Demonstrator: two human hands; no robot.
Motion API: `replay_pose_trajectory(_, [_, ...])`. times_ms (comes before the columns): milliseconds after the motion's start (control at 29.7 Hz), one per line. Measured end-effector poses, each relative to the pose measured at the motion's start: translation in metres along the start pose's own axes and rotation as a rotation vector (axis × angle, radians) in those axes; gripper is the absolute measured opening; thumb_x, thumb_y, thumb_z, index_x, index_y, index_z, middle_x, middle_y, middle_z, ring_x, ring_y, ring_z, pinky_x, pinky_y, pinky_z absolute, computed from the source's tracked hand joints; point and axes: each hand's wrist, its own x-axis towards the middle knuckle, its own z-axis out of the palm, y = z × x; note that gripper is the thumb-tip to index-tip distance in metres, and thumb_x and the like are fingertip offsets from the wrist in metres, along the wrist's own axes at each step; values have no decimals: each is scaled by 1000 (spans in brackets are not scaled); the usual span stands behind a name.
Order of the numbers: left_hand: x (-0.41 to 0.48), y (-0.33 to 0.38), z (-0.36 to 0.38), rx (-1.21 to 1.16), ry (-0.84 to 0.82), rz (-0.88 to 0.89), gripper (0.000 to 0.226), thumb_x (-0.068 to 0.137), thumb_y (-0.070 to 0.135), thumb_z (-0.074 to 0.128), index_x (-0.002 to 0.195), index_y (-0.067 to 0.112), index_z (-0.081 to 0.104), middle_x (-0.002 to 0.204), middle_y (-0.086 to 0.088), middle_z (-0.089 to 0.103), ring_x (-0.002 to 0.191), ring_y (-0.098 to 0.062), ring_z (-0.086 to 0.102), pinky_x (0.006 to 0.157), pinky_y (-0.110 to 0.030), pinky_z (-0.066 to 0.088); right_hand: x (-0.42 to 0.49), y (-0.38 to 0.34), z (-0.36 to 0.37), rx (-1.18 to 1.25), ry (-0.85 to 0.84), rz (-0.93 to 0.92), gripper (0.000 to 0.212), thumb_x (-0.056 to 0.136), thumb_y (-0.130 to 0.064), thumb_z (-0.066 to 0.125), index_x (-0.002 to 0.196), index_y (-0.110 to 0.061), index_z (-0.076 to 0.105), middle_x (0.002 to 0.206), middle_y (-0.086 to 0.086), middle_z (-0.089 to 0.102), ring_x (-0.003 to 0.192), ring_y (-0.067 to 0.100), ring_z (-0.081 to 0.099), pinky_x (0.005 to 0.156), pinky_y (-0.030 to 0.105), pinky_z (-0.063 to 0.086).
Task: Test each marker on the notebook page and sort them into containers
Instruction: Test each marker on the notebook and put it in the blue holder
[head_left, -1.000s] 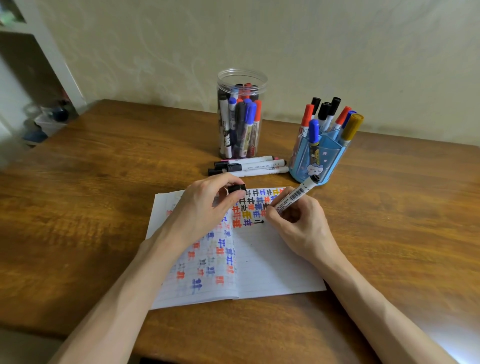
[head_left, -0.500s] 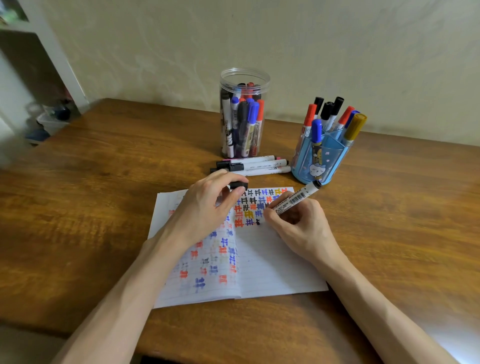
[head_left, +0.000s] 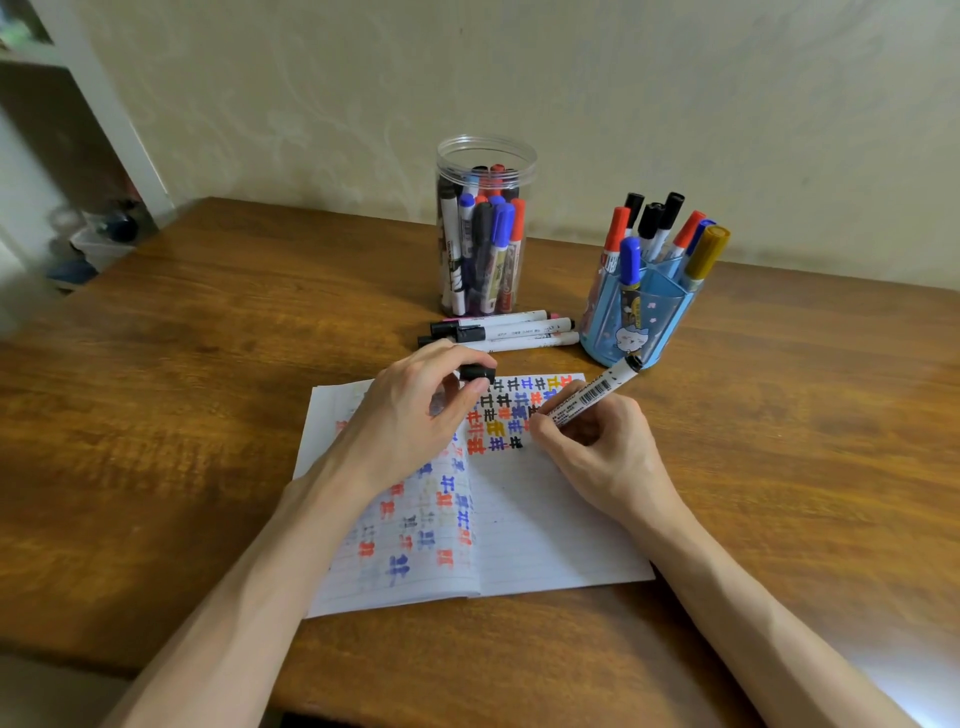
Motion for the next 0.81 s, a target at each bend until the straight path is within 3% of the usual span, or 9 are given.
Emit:
replay_pose_trajectory(134, [0,2,-1,-17,-2,-8,27,99,23,65,126,24,67,119,16,64,95,7,61,69,-13,53,1,1,-1,48,20,17,12,94,-17,74,82,-21,73,83,-10,78,71,4,73,60,18,53])
replay_pose_trajectory(235, [-2,4,-1,-26,2,-12,30,97,22,69,126,22,67,113,17,64,83,16,58,64,-4,44,2,2,-1,59,40,18,14,95,-18,73,82,-21,72,81,-8,77,69,7,72,60,20,52])
replay_pose_trajectory(471, [-1,4,-3,-28,1,-13,25,94,25,73,118,27,68,111,21,65,104,1,65,80,-15,57,0,1,-1,2,23,7,14,93,-25,72,80,-21,70,73,-12,73,65,9,68,58,29,54])
replay_pose_trajectory(572, [-1,5,-3,-37,-11,-20,25,93,25,74,116,29,67,109,23,65,106,1,65,82,-15,56,1,1,-2,-7,-10,21,11,90,-21,74,79,-20,72,79,-11,76,71,12,72,61,34,59])
replay_pose_trajectory(740, [0,6,-2,-88,-32,-47,26,89,26,76,113,32,67,108,22,68,106,7,64,83,-10,54,1,-4,-7,182,41,26,5,96,-12,73,91,-11,71,75,-10,74,67,3,68,59,16,50])
replay_pose_trajectory(807, [0,7,-3,-109,-31,-59,25,88,26,77,111,32,68,107,21,70,106,9,64,82,-8,53,1,-4,-12,279,85,19,9,96,-15,75,99,-8,68,75,-6,72,64,5,65,58,20,51])
